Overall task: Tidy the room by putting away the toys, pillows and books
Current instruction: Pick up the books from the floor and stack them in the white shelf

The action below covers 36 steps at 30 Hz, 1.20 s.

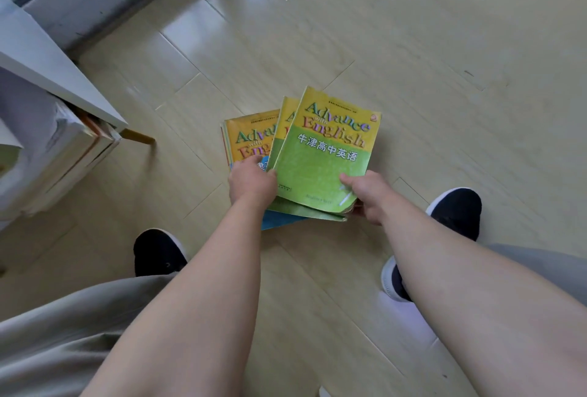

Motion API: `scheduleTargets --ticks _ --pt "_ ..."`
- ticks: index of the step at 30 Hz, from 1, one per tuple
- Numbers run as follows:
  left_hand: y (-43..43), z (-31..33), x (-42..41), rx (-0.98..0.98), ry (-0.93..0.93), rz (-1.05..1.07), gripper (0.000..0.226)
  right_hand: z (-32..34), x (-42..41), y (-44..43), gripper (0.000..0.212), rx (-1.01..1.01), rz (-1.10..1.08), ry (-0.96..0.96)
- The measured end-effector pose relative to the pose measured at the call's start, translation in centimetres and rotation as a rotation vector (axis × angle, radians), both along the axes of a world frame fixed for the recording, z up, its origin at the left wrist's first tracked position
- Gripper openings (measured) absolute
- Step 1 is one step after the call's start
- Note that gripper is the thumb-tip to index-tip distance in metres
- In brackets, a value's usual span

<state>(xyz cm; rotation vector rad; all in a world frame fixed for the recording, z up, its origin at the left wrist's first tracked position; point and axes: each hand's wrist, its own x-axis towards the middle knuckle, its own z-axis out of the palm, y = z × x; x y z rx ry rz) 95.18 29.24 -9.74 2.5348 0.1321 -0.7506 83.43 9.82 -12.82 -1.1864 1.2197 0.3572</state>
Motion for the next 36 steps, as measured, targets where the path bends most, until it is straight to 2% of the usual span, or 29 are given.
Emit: scheduleTargets --ticks 2,4,6,8,11,14,18,20,23,24,25,27,28,29,32,36 --pt "0.6 -0.2 0.1 -0.094 0.020 0.202 0.041 0.6 0.4 0.1 0.027 -0.018 -0.036 -0.004" --pt "1.4 -0.2 0.2 -0.049 -0.003 0.364 0.034 2.3 1.3 -0.2 0.023 -0.043 -0.071 -0.042" --pt "2.5 -0.4 0.1 0.030 0.028 0.440 0.028 3.2 2.3 -1.3 0.020 -0.117 -0.086 -0.085" --pt "3.3 -0.6 -0.3 0.101 0.108 0.417 0.024 4.1 3.3 -2.5 0.019 -0.174 -0.099 -0.135" --pt "4.1 -1.3 -1.9 0.098 0.165 0.320 0.057 5.4 4.8 -3.5 0.017 -0.124 -0.199 -0.212" --pt "5.0 -1.7 -2.9 0.054 0.080 0.213 0.067 6.1 6.4 -3.4 0.017 -0.087 -0.321 -0.270" --pt "6.5 -2.2 -1.9 -0.008 0.039 0.263 0.042 6.3 7.3 -2.5 0.011 -0.092 -0.336 -0.299" --pt "6.4 -1.4 -1.0 0.042 -0.001 0.291 0.034 6.3 7.5 -2.2 0.013 -0.062 -0.329 -0.322" --pt "5.0 0.8 1.1 0.116 -0.097 0.214 0.023 6.1 7.9 -1.7 0.012 0.008 -0.350 -0.336" --pt "4.4 1.5 1.8 0.031 -0.092 0.210 0.023 6.0 7.9 -1.5 0.012 0.030 -0.359 -0.334" --pt "3.8 2.1 2.5 -0.147 -0.047 0.264 0.027 6.0 8.0 -1.2 0.013 0.052 -0.368 -0.339" --pt "2.7 3.8 3.5 -0.584 0.154 0.483 0.037 5.7 8.0 -0.6 0.015 0.088 -0.384 -0.351" --pt "2.4 4.6 3.8 -0.721 0.240 0.549 0.039 5.6 7.9 -0.4 0.015 0.085 -0.382 -0.359" --pt "2.1 5.1 4.0 -0.787 0.285 0.549 0.039 5.4 7.9 -0.3 0.013 0.062 -0.376 -0.360" --pt "1.4 5.7 4.7 -0.805 0.283 0.411 0.041 5.1 7.7 -0.5 0.013 -0.038 -0.323 -0.369" --pt "1.6 5.0 4.2 -0.843 0.362 0.351 0.027 5.3 7.5 -0.6 0.027 0.122 -0.375 -0.406"
